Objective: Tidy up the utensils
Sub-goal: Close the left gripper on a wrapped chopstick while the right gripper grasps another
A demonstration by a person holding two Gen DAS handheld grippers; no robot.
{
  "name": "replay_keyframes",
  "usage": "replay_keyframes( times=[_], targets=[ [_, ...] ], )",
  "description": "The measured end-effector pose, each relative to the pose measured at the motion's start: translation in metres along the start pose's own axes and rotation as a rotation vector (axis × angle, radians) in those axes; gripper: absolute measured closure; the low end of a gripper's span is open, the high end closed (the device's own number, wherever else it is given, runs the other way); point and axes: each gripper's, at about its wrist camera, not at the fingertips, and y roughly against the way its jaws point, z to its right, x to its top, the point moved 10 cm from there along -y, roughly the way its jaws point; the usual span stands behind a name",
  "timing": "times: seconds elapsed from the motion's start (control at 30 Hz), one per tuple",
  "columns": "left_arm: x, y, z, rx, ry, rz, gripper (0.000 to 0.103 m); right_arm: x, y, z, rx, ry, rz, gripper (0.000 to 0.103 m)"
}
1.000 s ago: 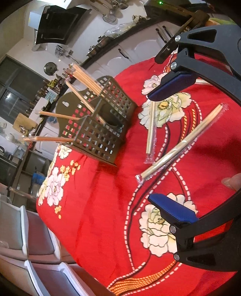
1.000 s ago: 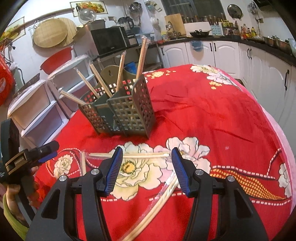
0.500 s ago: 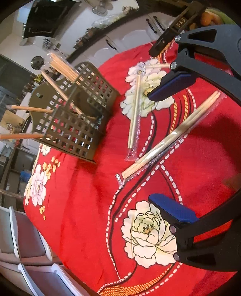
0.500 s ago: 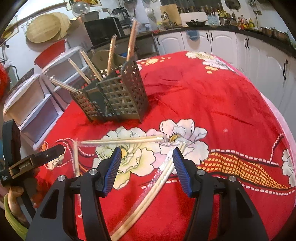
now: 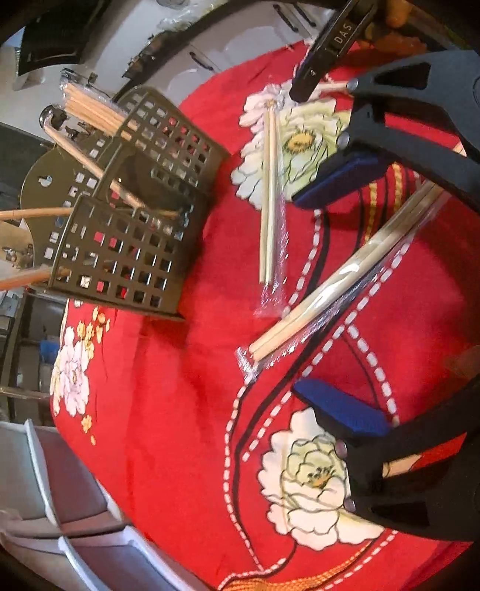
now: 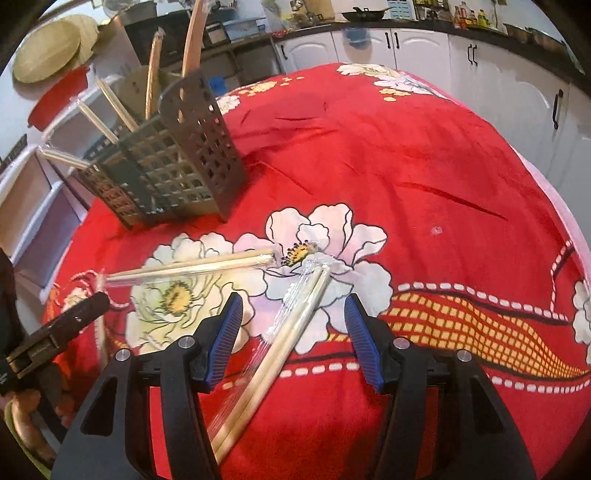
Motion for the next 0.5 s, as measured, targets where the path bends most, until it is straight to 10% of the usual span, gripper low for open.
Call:
replay_keyframes(
  times=[0.5],
  targets=[
    [0.002, 0.006, -0.03, 0.007, 0.045, 0.005, 0.081, 0.007, -0.006, 0.018, -0.035, -0.026, 0.033, 0.087]
  ],
)
